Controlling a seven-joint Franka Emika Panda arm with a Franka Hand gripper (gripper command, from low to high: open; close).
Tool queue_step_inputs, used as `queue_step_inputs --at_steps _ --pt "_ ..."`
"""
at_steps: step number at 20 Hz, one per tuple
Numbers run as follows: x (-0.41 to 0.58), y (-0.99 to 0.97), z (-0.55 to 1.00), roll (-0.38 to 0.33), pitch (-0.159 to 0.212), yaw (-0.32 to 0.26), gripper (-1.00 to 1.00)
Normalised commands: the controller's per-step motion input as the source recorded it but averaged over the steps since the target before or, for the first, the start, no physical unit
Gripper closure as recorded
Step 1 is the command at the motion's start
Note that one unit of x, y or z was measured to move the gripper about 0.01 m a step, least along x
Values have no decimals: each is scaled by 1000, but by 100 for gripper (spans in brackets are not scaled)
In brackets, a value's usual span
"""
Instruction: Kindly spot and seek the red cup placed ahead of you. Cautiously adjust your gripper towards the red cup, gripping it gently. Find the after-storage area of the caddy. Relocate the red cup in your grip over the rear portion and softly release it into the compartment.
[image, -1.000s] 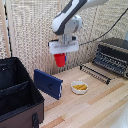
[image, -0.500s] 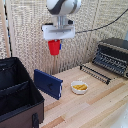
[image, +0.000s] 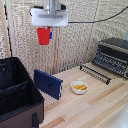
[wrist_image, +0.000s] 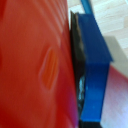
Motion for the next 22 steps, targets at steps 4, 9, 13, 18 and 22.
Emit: queue_step_inputs --at_steps 4,9,13,18,22 --pt "136 894 334 7 36 -13 100" --pt "122 974 51 -12 42 0 100" --pt "151 995 -47 -24 29 0 100" --pt "231 908 -162 -45 6 11 100" --pt "527 416 -274 -54 0 89 100"
